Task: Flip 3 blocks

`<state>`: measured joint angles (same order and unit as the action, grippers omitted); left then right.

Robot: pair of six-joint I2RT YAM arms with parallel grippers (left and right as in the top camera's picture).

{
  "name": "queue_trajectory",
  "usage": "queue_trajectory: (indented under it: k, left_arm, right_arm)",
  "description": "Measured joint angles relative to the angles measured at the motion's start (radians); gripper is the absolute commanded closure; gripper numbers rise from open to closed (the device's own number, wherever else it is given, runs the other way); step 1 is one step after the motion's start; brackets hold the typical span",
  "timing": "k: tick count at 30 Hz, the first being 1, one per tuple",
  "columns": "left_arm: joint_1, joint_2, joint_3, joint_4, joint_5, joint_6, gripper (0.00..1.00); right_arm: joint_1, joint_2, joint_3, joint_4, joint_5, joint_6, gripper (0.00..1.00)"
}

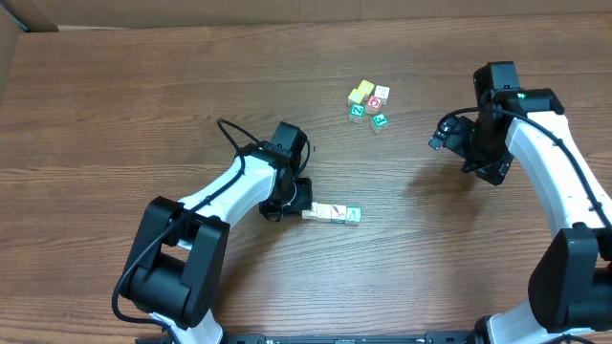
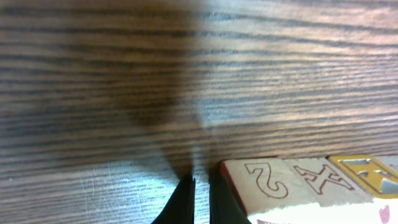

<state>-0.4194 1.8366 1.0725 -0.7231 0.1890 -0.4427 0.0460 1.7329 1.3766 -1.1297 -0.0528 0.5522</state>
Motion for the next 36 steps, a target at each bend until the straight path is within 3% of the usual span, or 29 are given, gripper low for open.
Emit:
queue_trajectory:
  k: [27,36]
  left_arm:
    - [0.0,0.0,0.004,-0.003,-0.107,0.0,0.96]
    - [0.0,0.0,0.007,-0.04,-0.12,0.0,0.96]
  right_arm:
    - [0.0,0.0,0.0,0.001,0.0,0.0,0.0]
    - [0.0,0.0,0.0,0.112,-0.037,0.0,0.0]
